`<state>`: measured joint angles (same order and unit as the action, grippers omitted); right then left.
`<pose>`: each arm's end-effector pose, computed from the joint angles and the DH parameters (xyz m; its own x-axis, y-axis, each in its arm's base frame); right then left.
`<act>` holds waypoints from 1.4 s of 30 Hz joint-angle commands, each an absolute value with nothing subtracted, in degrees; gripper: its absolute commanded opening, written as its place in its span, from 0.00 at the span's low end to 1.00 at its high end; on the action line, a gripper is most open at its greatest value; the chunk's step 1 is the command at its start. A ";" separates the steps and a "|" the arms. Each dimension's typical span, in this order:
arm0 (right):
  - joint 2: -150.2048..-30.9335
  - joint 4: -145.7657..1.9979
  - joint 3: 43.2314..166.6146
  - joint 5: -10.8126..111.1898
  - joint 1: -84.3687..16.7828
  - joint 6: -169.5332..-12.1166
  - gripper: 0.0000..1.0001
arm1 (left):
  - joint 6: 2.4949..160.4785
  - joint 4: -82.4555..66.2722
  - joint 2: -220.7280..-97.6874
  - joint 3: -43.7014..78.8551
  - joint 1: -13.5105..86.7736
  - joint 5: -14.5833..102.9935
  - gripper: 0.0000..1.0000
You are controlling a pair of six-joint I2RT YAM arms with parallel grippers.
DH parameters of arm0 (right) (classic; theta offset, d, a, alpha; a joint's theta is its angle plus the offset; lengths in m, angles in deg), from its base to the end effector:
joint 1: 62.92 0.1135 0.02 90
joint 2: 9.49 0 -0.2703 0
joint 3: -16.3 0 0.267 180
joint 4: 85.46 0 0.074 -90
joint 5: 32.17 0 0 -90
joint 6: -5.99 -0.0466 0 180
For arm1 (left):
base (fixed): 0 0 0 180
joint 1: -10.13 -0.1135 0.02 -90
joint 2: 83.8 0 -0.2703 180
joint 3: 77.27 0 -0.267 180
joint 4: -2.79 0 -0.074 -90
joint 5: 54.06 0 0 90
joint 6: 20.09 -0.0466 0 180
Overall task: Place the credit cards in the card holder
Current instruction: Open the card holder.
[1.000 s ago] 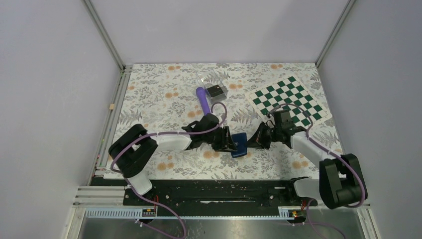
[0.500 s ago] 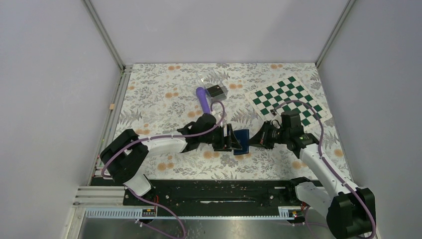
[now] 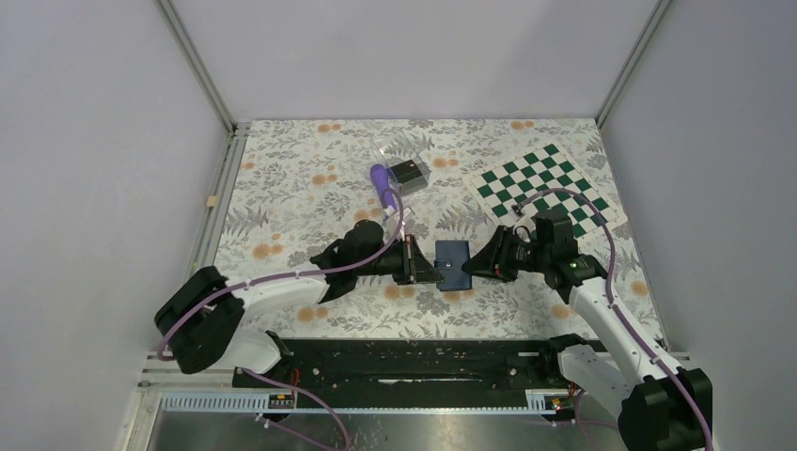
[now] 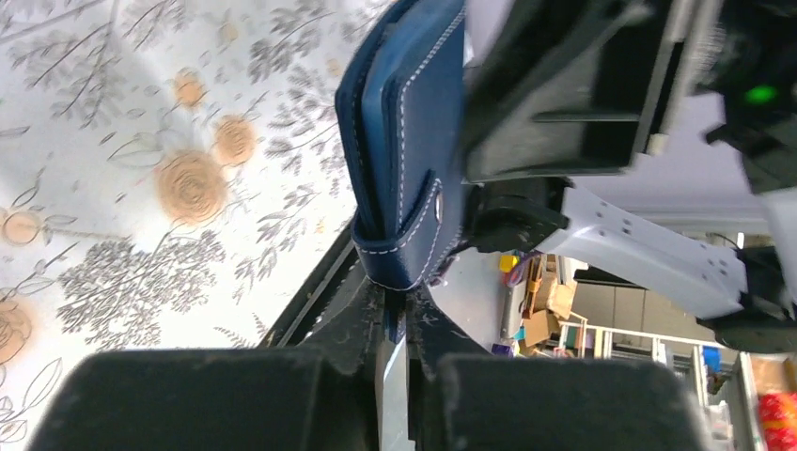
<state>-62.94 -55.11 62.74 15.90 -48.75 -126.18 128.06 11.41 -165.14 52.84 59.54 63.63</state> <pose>0.1964 0.0817 0.2321 -0.9040 0.2869 -0.3169 -0.1217 0.5380 0.8341 0.1874 -0.2520 0.1967 -0.9411 -0.0576 -0.3332 0.2874 0.3827 -0.8780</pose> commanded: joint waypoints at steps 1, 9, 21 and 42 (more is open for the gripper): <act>-60.70 -59.42 62.44 12.06 -48.42 -127.39 0.43 | 126.39 16.08 -157.57 52.80 60.08 64.52 0.00; -61.31 -74.23 59.52 2.56 -48.41 -133.43 0.68 | 126.64 15.64 -153.22 53.54 60.09 66.41 0.00; -57.17 -62.30 63.12 0.84 -48.29 -126.78 0.00 | 116.08 -14.46 -151.99 42.04 61.47 53.42 0.81; -55.39 -37.00 70.32 25.01 -44.90 -118.59 0.00 | 112.25 -51.64 -178.76 5.71 76.40 25.54 0.79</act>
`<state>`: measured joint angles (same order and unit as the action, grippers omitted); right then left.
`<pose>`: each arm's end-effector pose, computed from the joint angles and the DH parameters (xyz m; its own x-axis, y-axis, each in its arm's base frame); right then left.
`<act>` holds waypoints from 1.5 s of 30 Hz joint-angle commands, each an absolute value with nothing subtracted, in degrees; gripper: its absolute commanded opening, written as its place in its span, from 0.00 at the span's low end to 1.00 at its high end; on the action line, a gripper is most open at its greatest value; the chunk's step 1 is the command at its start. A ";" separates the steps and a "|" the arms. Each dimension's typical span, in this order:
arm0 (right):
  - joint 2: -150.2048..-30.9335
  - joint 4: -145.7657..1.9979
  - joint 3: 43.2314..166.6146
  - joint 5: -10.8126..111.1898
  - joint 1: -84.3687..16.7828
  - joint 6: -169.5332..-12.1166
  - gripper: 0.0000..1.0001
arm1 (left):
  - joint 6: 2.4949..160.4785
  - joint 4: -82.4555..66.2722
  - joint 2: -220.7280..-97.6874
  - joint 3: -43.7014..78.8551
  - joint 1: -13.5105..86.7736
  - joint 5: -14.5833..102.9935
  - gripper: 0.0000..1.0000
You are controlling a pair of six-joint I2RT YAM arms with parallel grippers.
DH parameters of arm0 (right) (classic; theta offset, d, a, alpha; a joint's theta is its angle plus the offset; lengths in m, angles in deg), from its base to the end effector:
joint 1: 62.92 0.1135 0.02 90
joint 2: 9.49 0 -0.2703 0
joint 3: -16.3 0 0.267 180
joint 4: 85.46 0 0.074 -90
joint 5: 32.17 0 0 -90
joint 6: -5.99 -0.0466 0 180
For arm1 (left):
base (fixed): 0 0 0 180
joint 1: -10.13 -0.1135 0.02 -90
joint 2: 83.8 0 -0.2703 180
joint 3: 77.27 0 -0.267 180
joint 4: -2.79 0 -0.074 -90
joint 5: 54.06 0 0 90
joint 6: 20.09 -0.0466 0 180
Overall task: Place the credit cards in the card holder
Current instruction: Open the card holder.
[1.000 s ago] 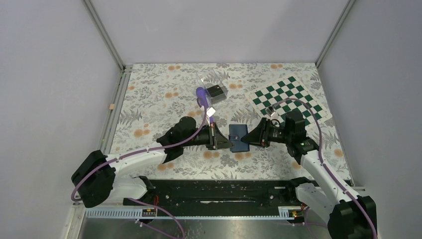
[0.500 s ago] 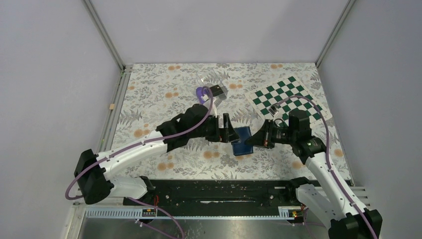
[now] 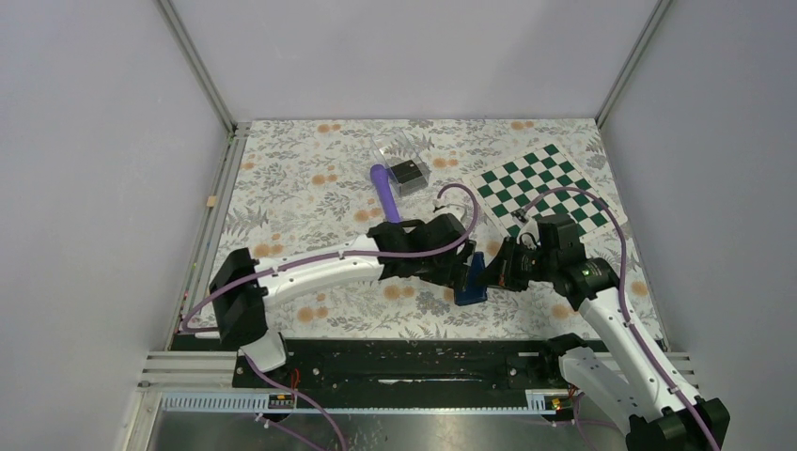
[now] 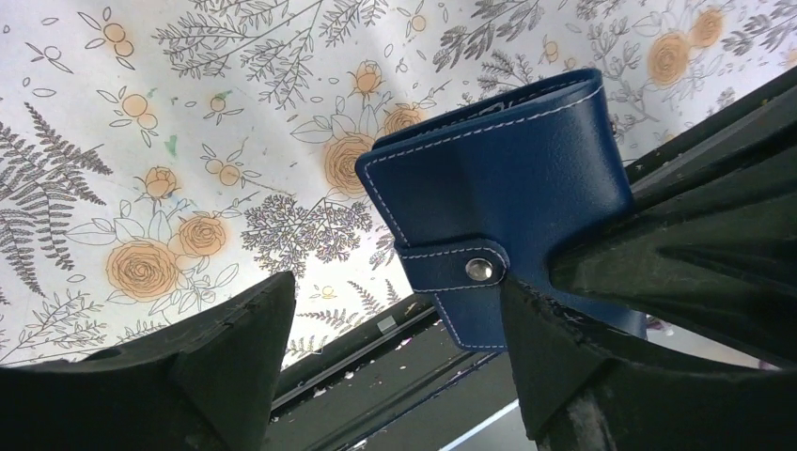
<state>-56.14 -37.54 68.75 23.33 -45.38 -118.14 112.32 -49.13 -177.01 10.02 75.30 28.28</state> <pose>0.1670 0.0805 0.2616 -0.8935 0.2025 -0.4008 -0.1784 0.6591 0.7306 0.1633 -0.3381 0.2858 -0.8293 0.2006 -0.5215 0.4145 0.8468 -0.3333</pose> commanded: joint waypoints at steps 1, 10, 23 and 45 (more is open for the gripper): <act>-55.44 -37.05 70.07 24.90 -44.90 -118.63 0.00 | 112.58 -51.55 -179.40 5.34 76.60 25.72 0.79; -55.08 -37.93 68.17 22.92 -44.51 -119.43 0.00 | 115.63 -50.29 -182.79 5.22 76.98 23.25 0.70; -53.18 -37.49 66.80 20.12 -44.29 -118.75 0.00 | 123.59 -57.41 -185.80 9.75 72.44 15.15 0.28; -54.40 -36.19 66.41 20.98 -44.29 -116.96 0.00 | 122.87 -27.84 -161.49 31.09 67.14 44.28 0.74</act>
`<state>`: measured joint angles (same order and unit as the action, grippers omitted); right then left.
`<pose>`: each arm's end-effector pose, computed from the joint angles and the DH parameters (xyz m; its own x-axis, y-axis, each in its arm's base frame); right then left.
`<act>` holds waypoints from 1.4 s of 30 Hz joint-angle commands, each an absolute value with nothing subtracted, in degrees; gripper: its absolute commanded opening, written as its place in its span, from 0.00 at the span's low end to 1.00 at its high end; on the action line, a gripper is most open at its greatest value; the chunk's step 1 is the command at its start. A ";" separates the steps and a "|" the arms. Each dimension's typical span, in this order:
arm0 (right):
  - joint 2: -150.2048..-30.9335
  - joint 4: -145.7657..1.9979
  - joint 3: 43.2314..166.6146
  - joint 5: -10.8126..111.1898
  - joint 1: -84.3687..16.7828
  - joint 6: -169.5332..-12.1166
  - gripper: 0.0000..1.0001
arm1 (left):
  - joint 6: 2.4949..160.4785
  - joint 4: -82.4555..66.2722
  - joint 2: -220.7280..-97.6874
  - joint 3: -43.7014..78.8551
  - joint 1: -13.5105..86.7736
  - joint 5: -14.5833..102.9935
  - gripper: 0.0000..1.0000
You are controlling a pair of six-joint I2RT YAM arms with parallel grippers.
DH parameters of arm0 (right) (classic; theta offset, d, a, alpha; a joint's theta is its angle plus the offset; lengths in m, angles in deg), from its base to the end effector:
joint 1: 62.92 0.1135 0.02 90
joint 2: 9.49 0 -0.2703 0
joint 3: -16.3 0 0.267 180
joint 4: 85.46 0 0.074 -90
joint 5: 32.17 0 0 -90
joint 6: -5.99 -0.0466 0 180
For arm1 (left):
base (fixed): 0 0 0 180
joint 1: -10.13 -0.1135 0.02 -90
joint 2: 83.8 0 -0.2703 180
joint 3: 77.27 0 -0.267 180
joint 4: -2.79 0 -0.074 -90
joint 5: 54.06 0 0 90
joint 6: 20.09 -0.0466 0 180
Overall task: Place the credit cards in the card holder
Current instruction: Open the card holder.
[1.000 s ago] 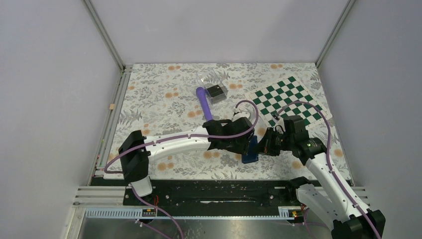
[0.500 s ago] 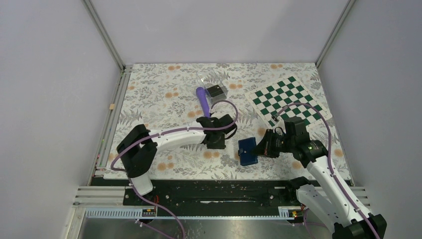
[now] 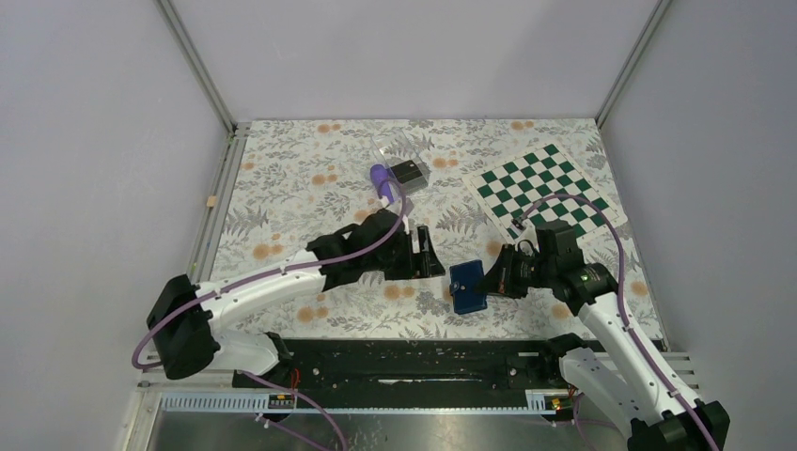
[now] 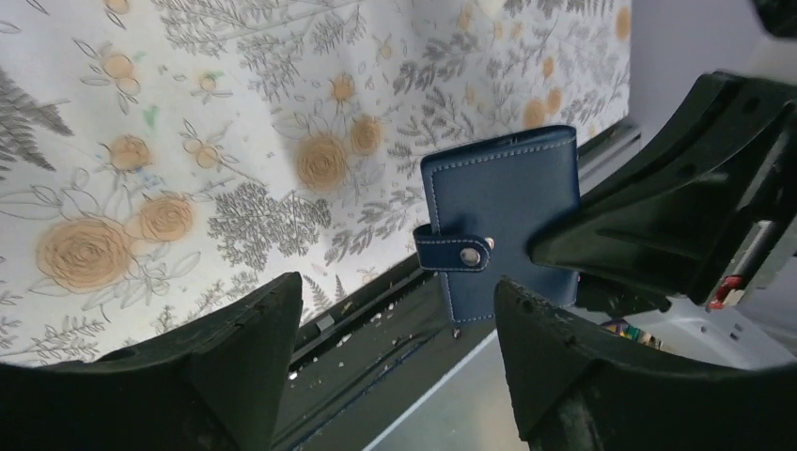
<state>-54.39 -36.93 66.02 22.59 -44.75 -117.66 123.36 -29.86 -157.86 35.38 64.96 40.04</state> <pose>0.1585 0.0803 0.2493 -0.9073 0.1786 -0.3808 -0.1781 0.6571 0.7324 0.1724 -0.2505 0.2658 -0.8981 -0.1165 -0.4240 0.2111 0.7317 -0.6481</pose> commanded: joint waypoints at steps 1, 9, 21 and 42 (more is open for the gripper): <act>-54.40 -36.00 66.29 21.01 -44.27 -116.88 0.00 | 122.41 -29.68 -163.02 29.20 68.04 43.25 0.74; -54.14 -35.07 65.59 21.43 -44.26 -116.68 0.00 | 120.84 -42.71 -175.58 14.42 73.43 34.95 0.72; -53.92 -35.08 65.82 21.22 -44.29 -117.01 0.00 | 122.68 -46.79 -176.35 16.99 74.07 30.17 0.34; -53.39 -35.60 66.18 20.47 -44.25 -117.94 0.00 | 126.12 -34.38 -172.84 27.07 70.53 42.37 0.35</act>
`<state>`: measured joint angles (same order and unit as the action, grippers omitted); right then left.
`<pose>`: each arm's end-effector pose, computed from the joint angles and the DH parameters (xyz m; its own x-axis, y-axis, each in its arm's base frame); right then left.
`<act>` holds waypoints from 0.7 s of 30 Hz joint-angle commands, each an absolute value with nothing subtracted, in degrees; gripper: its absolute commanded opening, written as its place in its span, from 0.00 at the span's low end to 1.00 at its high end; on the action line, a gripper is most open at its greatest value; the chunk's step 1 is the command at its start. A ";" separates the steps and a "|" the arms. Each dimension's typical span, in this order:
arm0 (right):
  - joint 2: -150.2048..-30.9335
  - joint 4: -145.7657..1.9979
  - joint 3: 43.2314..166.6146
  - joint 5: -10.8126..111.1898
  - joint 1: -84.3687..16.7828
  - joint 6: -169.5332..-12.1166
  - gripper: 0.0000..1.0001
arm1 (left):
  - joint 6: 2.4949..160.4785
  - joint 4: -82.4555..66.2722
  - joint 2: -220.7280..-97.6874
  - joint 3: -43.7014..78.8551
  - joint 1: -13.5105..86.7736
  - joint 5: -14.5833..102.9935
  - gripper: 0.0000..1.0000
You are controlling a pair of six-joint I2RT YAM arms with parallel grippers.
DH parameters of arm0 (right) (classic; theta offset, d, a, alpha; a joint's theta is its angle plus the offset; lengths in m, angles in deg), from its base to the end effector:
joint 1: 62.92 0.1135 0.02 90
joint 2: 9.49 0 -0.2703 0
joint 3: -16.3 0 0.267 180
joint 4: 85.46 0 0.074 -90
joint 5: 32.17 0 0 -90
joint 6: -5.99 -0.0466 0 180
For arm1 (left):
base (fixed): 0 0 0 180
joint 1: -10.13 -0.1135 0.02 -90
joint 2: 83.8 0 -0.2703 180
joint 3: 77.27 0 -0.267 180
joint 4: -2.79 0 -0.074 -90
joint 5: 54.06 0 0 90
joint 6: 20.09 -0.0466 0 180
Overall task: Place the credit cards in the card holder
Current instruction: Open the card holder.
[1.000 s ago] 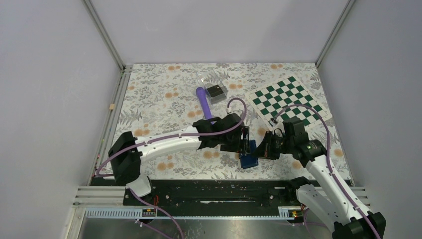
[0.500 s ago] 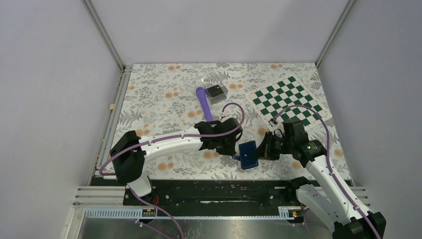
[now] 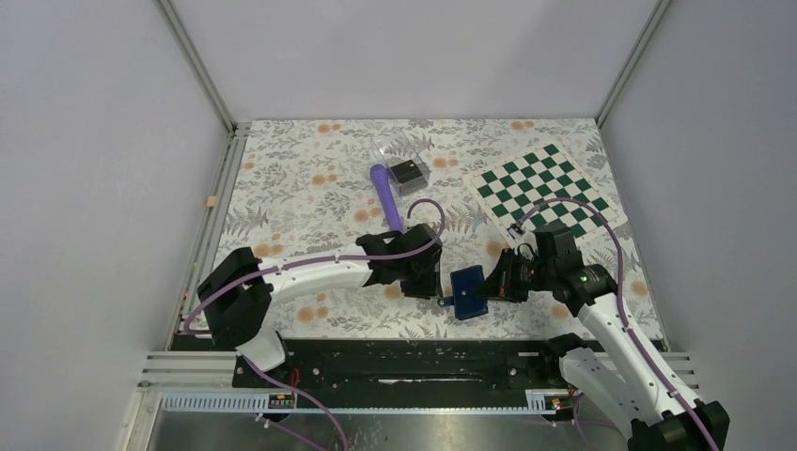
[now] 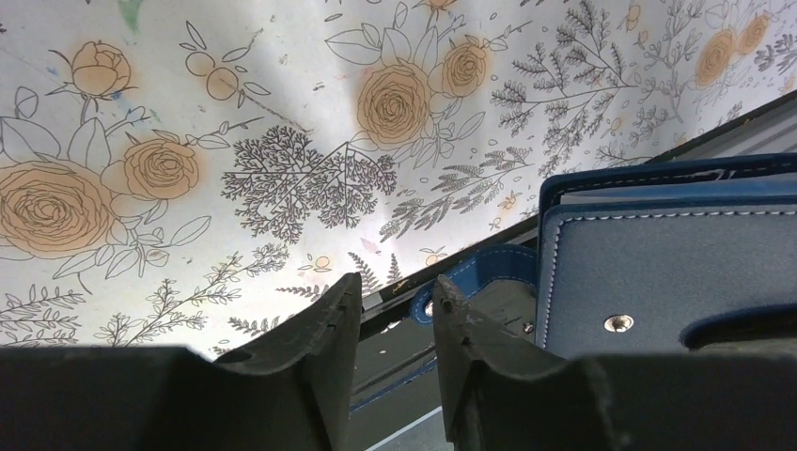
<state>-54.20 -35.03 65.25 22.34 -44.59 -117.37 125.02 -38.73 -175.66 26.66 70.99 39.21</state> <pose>0.1544 0.0797 0.2426 -0.9228 0.1660 -0.3478 -0.1558 0.6648 0.7306 0.1685 -0.3077 0.2096 -0.9620 0.0438 -0.2696 0.1712 0.8656 -0.4705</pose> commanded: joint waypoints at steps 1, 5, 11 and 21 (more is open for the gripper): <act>-53.38 -35.79 66.07 20.44 -44.26 -118.12 0.00 | 126.22 -34.25 -172.68 27.16 70.42 42.61 0.39; -53.35 -36.08 65.94 20.19 -44.29 -118.41 0.00 | 126.91 -31.79 -172.12 28.39 70.14 43.99 0.45; -53.17 -36.26 65.84 20.09 -44.29 -118.62 0.00 | 128.36 -27.52 -170.99 30.99 69.26 46.09 0.40; -53.03 -37.97 65.26 19.52 -44.29 -118.87 0.00 | 125.84 -33.98 -169.22 28.86 68.84 41.61 0.00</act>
<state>-53.91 -35.92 65.10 21.73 -44.59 -118.45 128.10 -30.93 -171.98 31.27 69.18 44.52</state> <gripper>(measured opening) 0.067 0.020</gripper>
